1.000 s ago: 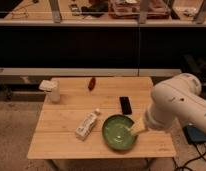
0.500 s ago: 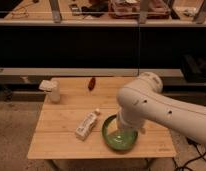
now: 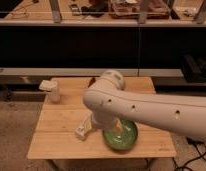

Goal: Move the arm in a circular motion

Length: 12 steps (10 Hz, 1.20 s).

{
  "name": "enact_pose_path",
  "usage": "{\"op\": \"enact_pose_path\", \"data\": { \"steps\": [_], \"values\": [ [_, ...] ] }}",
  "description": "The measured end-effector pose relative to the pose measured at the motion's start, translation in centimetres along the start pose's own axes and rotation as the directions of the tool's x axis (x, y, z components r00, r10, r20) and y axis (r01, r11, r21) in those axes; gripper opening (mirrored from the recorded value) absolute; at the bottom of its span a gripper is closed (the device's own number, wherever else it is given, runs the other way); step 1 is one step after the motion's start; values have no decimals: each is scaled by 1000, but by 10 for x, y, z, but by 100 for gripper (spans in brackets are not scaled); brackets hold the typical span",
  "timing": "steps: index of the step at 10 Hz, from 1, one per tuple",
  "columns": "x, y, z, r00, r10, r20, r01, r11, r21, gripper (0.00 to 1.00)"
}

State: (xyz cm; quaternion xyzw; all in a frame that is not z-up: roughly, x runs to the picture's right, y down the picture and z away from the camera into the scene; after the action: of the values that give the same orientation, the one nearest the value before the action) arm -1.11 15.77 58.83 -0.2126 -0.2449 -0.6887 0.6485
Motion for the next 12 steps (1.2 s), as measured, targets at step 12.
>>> {"op": "enact_pose_path", "data": {
  "steps": [12],
  "values": [
    [155,-55,-8,1000,0,-8,1,1000,31,80]
  ]
}}
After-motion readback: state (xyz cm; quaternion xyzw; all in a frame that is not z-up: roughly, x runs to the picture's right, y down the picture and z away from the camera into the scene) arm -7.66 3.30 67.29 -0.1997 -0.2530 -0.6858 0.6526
